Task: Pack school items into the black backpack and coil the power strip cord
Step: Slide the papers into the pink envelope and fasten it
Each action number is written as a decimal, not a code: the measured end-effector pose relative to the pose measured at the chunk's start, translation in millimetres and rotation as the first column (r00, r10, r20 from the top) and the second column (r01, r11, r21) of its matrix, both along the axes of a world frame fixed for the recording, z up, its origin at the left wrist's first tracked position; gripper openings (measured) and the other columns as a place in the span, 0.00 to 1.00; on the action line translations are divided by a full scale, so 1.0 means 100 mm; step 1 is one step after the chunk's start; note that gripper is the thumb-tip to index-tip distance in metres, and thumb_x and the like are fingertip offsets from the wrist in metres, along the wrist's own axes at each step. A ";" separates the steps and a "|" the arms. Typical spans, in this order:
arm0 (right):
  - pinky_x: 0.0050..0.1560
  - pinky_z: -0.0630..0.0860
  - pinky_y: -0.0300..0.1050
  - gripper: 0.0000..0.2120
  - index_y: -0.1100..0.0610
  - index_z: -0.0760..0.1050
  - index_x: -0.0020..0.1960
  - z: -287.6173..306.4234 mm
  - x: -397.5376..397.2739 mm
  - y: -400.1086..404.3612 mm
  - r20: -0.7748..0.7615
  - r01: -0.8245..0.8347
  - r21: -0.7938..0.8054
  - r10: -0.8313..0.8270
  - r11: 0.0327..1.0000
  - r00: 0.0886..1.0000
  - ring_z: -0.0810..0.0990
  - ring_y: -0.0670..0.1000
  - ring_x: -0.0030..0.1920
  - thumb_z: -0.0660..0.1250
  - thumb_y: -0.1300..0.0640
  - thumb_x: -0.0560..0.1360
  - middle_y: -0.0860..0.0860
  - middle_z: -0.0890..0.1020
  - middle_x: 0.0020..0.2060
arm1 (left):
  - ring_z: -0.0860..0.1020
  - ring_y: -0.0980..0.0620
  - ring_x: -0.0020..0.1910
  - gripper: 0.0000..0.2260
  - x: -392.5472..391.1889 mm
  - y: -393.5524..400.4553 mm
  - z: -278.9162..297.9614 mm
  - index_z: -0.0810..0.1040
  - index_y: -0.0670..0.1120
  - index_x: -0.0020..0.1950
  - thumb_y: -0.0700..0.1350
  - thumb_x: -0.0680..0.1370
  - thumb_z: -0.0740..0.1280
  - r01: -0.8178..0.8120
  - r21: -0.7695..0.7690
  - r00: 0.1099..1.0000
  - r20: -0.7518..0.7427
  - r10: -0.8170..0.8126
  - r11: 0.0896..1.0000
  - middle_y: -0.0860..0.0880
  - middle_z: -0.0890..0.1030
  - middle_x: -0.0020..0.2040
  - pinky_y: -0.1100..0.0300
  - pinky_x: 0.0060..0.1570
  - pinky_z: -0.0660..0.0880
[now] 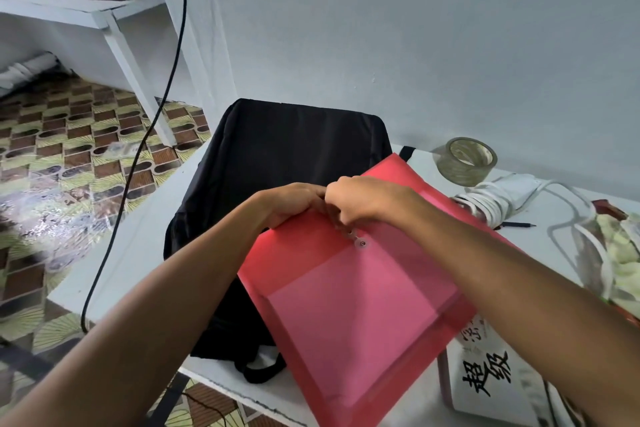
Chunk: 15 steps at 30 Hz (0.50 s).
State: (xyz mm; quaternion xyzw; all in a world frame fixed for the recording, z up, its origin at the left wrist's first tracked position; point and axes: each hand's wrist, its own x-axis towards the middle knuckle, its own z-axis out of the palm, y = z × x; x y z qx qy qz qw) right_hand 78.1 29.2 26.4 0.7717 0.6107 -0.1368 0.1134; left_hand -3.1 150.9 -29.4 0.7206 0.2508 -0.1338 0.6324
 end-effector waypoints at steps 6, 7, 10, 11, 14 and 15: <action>0.36 0.76 0.46 0.11 0.52 0.80 0.40 -0.10 0.18 -0.13 -0.156 0.168 0.082 -0.153 0.982 0.976 0.81 0.55 0.40 0.62 0.65 0.68 0.51 0.81 0.37 | 0.79 0.48 0.45 0.07 0.03 0.01 0.00 0.78 0.43 0.51 0.37 0.77 0.63 0.063 0.014 0.998 -0.014 -0.063 0.998 0.43 0.80 0.48 0.50 0.52 0.75; 0.36 0.76 0.47 0.11 0.53 0.80 0.39 -0.11 0.18 -0.14 -0.154 0.183 0.083 -0.169 0.980 0.974 0.81 0.55 0.40 0.62 0.65 0.67 0.51 0.82 0.38 | 0.79 0.47 0.45 0.07 0.04 0.01 0.00 0.78 0.42 0.53 0.36 0.77 0.63 0.065 0.019 0.998 -0.011 -0.065 0.998 0.43 0.80 0.48 0.50 0.52 0.75; 0.30 0.67 0.43 0.08 0.53 0.74 0.34 -0.10 0.18 -0.22 -0.117 0.202 0.071 -0.193 0.977 0.974 0.77 0.55 0.39 0.63 0.64 0.69 0.50 0.77 0.35 | 0.79 0.46 0.49 0.12 0.03 0.00 -0.01 0.77 0.42 0.60 0.35 0.77 0.64 0.057 0.013 0.998 -0.018 -0.057 0.998 0.42 0.81 0.52 0.48 0.56 0.76; 0.29 0.64 0.43 0.09 0.53 0.73 0.34 -0.08 0.18 -0.26 -0.098 0.200 0.073 -0.193 0.977 0.976 0.76 0.54 0.38 0.63 0.64 0.69 0.50 0.75 0.34 | 0.79 0.46 0.49 0.13 0.04 0.01 -0.02 0.78 0.43 0.60 0.35 0.77 0.64 0.048 0.006 0.999 -0.019 -0.048 0.999 0.42 0.81 0.52 0.48 0.57 0.76; 0.31 0.63 0.43 0.06 0.53 0.75 0.40 -0.05 0.14 -0.32 -0.060 0.185 0.109 -0.179 0.977 0.982 0.73 0.55 0.39 0.64 0.63 0.70 0.49 0.74 0.36 | 0.79 0.46 0.49 0.13 0.04 0.03 0.00 0.78 0.43 0.60 0.35 0.76 0.64 0.040 -0.008 0.999 -0.018 -0.040 0.999 0.42 0.81 0.52 0.48 0.56 0.76; 0.34 0.65 0.44 0.04 0.54 0.75 0.41 -0.06 0.11 -0.34 -0.047 0.178 0.115 -0.174 0.977 0.984 0.73 0.55 0.40 0.64 0.62 0.71 0.50 0.74 0.37 | 0.80 0.47 0.48 0.13 0.05 0.03 -0.01 0.78 0.43 0.60 0.35 0.76 0.64 0.039 -0.016 0.999 -0.017 -0.039 0.999 0.43 0.81 0.52 0.49 0.54 0.77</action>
